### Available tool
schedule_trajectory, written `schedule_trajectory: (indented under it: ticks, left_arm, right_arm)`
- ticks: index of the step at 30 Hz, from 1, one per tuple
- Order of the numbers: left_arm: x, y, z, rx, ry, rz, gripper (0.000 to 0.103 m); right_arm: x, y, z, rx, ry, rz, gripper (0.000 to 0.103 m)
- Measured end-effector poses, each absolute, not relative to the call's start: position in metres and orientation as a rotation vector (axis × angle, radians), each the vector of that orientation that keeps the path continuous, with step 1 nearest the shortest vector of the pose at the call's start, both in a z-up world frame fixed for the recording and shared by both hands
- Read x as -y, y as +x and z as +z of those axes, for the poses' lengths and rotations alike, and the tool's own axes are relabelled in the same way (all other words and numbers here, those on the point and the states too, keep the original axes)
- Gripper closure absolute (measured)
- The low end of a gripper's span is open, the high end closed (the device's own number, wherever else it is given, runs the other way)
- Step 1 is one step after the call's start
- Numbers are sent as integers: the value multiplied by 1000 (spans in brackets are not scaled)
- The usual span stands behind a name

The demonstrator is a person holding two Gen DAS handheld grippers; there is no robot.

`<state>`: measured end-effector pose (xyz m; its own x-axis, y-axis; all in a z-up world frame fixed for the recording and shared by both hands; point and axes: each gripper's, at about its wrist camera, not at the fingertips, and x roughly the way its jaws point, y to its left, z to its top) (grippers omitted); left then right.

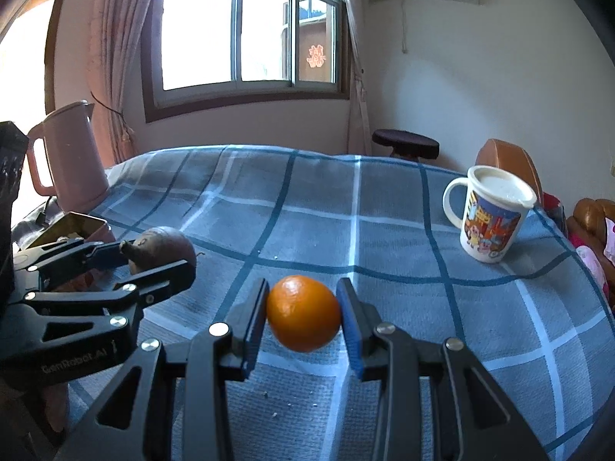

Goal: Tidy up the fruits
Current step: 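Lift the purple-brown fruit with the left gripper while the right gripper lifts the orange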

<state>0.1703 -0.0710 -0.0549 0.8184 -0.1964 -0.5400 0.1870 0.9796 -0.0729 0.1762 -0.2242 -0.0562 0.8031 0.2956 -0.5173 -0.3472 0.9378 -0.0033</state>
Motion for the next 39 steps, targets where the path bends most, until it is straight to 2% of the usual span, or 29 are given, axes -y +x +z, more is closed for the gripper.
schedule_trajectory:
  ticks: [39]
  left_arm:
    - [79,138,-41,-409,63,-136,48]
  right_arm:
    - [229,149,-44,-377,-88,367,64]
